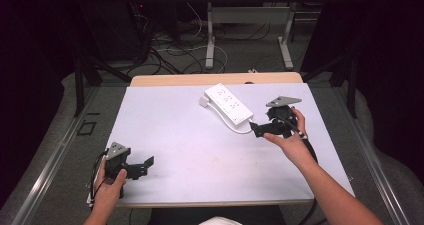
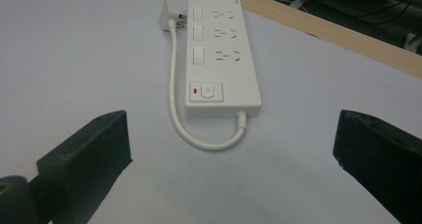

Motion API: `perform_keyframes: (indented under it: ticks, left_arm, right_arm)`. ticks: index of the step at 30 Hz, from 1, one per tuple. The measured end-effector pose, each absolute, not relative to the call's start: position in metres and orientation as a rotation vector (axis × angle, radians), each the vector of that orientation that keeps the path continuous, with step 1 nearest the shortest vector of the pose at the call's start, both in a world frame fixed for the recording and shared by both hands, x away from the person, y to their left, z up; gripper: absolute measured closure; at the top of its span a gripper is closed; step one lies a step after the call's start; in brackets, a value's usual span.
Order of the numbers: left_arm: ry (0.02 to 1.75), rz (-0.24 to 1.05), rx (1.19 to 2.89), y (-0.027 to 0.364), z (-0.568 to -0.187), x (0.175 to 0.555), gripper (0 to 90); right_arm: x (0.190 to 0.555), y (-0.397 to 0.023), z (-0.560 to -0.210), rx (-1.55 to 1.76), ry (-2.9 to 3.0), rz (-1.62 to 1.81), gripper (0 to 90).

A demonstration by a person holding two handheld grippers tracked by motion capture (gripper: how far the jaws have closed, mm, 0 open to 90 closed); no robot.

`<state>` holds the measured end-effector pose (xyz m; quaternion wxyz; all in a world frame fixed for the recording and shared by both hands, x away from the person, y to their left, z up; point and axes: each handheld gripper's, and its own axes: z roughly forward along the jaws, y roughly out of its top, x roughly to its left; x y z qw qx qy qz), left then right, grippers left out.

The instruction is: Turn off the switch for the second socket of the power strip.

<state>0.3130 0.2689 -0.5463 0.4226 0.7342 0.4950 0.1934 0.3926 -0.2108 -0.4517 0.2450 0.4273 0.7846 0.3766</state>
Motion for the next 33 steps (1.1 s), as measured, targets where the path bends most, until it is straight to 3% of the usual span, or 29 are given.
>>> perform_keyframes:
  ticks: [17,33]
  left_arm:
    - [1.240,0.483,1.836,0.270,-0.546,0.313,0.5]
    - [1.240,0.482,1.835,0.270,-0.546,0.313,0.5]
  right_arm:
    - [0.411,-0.194,-0.442,1.149,2.186,0.989,3.2]
    - [0.428,-0.180,-0.440,1.144,2.214,0.964,12.3]
